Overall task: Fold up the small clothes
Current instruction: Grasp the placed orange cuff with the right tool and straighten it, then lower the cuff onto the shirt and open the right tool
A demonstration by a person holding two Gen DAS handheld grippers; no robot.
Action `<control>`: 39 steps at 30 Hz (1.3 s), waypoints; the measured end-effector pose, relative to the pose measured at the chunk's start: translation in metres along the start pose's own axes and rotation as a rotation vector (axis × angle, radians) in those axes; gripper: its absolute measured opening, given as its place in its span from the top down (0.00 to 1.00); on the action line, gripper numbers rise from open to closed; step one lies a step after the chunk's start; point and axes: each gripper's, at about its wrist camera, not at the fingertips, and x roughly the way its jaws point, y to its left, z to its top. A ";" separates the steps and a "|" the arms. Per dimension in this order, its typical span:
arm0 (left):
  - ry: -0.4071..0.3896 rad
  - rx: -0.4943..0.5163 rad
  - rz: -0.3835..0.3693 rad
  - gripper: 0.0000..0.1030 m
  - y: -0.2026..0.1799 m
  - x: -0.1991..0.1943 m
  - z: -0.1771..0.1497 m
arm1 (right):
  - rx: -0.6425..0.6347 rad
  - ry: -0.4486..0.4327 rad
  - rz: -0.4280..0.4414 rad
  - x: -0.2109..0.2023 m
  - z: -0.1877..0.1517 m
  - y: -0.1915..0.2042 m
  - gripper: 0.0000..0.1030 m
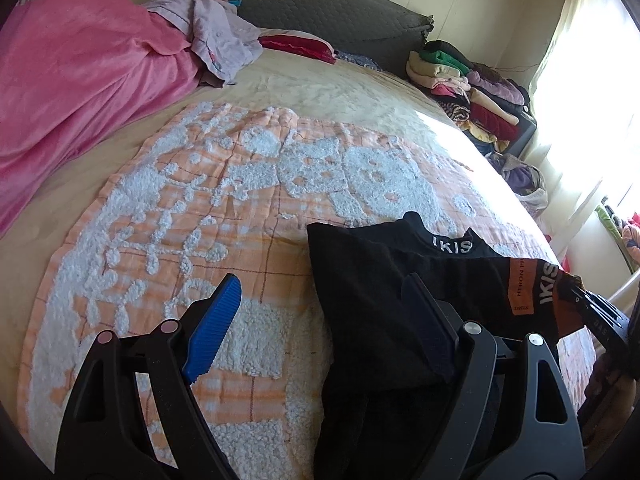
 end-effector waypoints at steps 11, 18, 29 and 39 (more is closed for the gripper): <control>0.031 0.171 0.015 0.27 -0.048 0.025 -0.014 | -0.017 0.011 -0.045 0.009 -0.007 0.000 0.87; 0.067 0.223 0.017 0.27 -0.060 0.040 -0.026 | -0.014 0.019 -0.063 0.013 -0.009 -0.002 0.86; 0.066 0.215 0.010 0.27 -0.058 0.041 -0.026 | 0.008 0.043 -0.152 0.023 -0.013 -0.012 0.72; 0.098 0.264 -0.037 0.42 -0.079 0.054 -0.031 | 0.022 0.048 -0.088 0.012 -0.021 -0.013 0.70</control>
